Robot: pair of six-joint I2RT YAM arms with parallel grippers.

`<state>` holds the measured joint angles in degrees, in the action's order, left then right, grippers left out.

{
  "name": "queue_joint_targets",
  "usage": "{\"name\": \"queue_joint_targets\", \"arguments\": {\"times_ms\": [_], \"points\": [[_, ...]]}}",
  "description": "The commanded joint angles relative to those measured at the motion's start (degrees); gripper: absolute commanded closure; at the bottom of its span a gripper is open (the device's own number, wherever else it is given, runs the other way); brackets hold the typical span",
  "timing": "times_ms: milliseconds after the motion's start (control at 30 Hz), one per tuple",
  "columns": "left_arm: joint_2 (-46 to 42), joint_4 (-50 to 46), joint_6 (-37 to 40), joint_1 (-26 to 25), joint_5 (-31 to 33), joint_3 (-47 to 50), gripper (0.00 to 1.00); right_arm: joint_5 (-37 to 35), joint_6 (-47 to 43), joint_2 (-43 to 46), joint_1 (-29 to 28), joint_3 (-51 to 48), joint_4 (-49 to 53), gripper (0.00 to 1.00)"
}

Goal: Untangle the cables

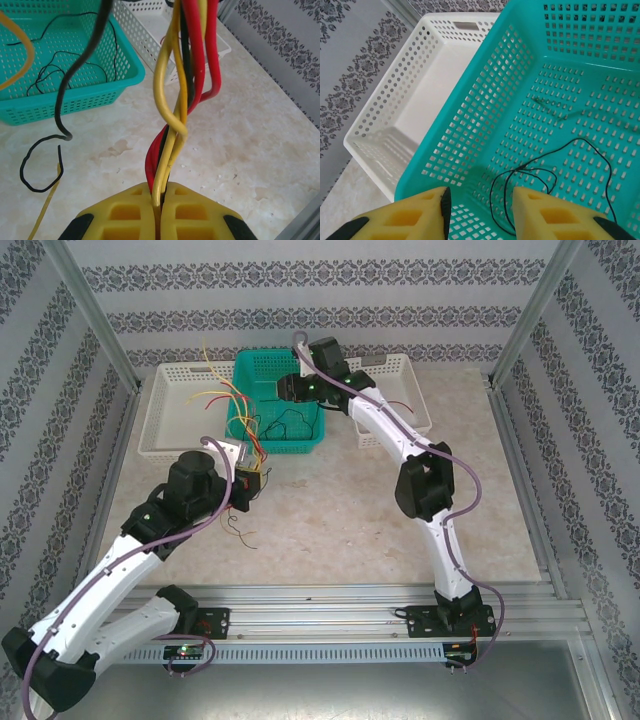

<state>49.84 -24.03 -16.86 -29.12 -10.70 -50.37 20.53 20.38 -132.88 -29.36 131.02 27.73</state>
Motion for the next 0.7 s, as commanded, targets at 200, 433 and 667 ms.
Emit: {"name": "queue_joint_targets", "arguments": {"times_ms": [200,433,667], "points": [[4.2,1.9,-2.2,0.7,-6.9,-1.7,1.00,4.5,-1.1,24.6,1.2,-19.1,-7.8,0.56],[9.3,4.4,-9.4,-1.6,-8.1,-3.8,1.00,13.3,0.1,45.8,0.3,-46.3,-17.1,0.51],[13.8,7.4,-11.4,-7.4,-8.7,-7.4,1.00,14.3,1.6,61.0,-2.8,-71.8,-28.6,0.48]]}}
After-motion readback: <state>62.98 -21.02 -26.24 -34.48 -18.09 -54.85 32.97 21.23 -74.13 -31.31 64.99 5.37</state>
